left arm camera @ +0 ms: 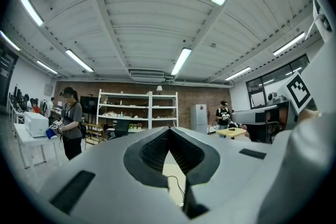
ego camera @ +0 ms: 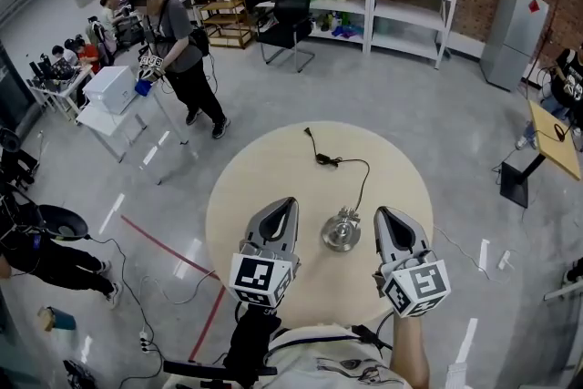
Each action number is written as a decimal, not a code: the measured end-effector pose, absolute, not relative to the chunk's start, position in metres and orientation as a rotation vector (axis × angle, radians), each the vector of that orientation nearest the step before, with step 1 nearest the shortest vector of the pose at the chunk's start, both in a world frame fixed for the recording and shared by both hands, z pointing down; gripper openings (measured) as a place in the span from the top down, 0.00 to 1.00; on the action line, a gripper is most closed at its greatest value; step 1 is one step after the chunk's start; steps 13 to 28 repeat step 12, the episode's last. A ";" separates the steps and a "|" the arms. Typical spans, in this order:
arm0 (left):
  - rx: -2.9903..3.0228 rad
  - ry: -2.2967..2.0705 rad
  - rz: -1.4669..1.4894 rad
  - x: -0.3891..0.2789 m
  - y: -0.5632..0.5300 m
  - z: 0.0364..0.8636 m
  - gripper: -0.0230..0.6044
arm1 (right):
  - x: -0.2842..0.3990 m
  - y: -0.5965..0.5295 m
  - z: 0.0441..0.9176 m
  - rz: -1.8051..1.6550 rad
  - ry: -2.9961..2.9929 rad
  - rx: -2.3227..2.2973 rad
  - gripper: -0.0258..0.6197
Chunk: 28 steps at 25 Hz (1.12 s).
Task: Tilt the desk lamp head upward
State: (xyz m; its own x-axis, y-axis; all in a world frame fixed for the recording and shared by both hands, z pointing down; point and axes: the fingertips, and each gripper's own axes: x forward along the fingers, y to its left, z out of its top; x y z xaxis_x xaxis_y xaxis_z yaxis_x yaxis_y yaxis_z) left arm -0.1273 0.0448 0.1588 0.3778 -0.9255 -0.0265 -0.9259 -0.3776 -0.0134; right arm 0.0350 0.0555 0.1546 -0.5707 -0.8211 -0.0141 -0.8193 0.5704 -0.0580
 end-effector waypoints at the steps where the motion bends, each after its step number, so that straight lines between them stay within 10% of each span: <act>1: -2.587 1.736 0.022 -0.127 0.044 0.159 0.98 | 0.034 0.055 0.154 -0.067 2.750 -1.433 0.96; 28: -2.603 1.710 0.004 -0.119 0.039 0.163 0.98 | 0.037 0.053 0.153 -0.050 2.755 -1.404 0.96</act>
